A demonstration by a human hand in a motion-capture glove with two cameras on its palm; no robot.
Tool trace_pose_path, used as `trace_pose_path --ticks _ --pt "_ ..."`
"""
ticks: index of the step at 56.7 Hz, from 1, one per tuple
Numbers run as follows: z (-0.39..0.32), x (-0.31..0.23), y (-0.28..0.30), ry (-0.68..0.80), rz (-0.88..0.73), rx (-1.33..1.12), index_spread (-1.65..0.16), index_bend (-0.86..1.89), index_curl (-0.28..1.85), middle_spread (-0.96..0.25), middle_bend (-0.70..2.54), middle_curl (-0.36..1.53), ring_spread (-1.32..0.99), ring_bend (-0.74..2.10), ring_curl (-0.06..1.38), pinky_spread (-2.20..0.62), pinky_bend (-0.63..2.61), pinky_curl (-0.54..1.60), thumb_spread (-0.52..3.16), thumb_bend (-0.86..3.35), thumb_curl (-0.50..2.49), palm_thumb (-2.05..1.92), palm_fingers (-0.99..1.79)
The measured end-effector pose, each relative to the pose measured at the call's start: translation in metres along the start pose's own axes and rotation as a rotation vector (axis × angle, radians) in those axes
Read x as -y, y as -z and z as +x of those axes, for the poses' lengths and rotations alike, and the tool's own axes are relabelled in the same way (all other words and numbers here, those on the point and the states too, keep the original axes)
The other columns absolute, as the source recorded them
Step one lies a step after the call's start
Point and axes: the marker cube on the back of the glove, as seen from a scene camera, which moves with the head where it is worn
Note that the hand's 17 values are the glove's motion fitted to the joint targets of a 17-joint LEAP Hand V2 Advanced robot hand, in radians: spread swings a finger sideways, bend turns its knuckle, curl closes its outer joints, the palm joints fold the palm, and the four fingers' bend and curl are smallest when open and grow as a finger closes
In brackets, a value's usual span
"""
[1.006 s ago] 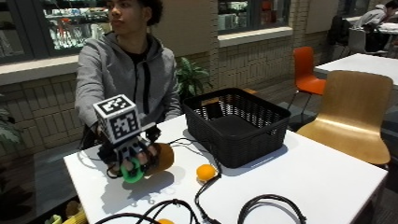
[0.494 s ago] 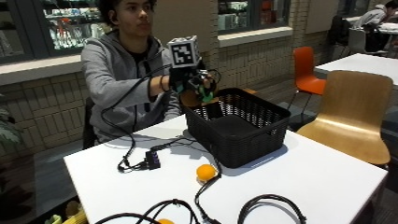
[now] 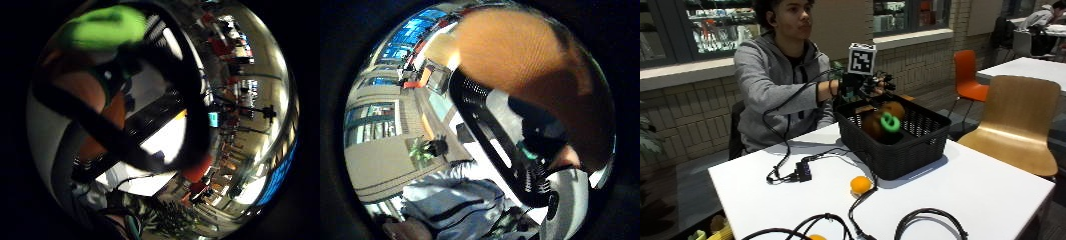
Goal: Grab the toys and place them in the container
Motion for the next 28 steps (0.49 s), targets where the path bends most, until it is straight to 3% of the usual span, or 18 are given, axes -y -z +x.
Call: trace_pose_path --ticks 4,15,22,28 --pt "0.002 -0.007 0.005 -0.016 0.04 0.059 -0.28 -0.02 0.23 -0.08 0.13 0.5 -0.14 0.56 0.47 -0.06 1.43 0.49 1.18 0.07 0.58 0.42 -0.37" --pt "0.06 -0.045 -0.001 -0.135 0.041 0.116 -0.27 0.06 0.15 -0.05 0.18 0.46 -0.1 0.59 0.43 0.01 1.34 0.44 1.21 -0.01 0.5 0.37 -0.17" --pt "0.13 -0.077 -0.026 -0.348 0.078 0.183 -0.27 0.15 0.17 -0.03 0.17 0.44 -0.1 0.58 0.42 0.02 1.29 0.41 1.23 -0.01 0.46 0.36 -0.08" --pt "0.177 -0.098 -0.065 -0.493 -0.001 0.235 -0.27 0.18 0.2 -0.03 0.19 0.43 -0.12 0.6 0.42 0.02 1.25 0.39 1.26 -0.01 0.44 0.39 0.0"
